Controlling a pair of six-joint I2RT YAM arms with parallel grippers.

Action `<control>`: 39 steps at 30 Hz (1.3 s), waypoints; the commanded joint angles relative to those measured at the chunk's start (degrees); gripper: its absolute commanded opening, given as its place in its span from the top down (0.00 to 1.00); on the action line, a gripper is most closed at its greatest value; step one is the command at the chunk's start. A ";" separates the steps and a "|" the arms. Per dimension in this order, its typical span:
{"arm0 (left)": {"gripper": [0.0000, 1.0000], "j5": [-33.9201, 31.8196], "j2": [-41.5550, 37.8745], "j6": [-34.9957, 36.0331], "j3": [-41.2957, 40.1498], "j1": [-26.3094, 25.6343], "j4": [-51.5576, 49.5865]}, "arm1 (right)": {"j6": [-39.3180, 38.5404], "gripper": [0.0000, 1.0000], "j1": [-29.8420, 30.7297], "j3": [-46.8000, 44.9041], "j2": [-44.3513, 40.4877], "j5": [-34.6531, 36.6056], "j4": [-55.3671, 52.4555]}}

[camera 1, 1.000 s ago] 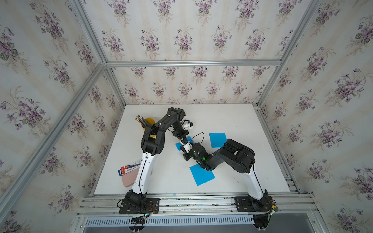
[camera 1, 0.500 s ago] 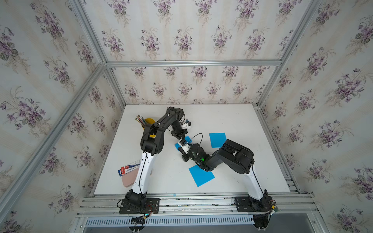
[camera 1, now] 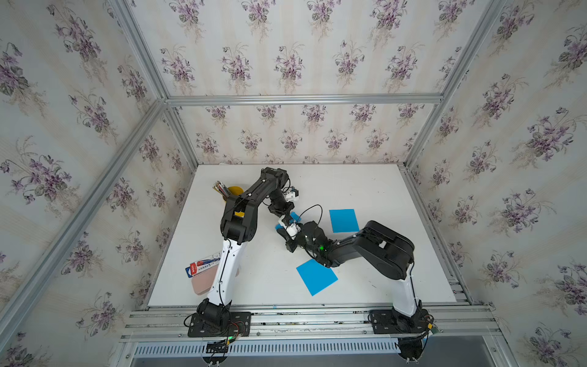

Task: Fold the square paper along the opposite sides
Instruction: Smooth out the paper at the center of the board.

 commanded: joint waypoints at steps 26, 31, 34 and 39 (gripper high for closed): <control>1.00 3.59 2.62 3.27 1.36 -2.42 1.40 | 7.58 1.00 -7.57 -2.88 6.49 5.86 -1.63; 1.00 2.81 2.90 3.21 1.61 -2.34 1.23 | 9.64 1.00 -7.61 -0.77 6.41 9.52 -6.74; 1.00 2.26 2.91 3.01 1.57 -2.25 1.10 | 10.89 1.00 -7.71 0.02 6.59 11.65 -9.35; 1.00 1.93 2.51 2.73 1.29 -1.81 1.05 | 13.04 1.00 -7.99 -0.23 6.59 13.96 -11.20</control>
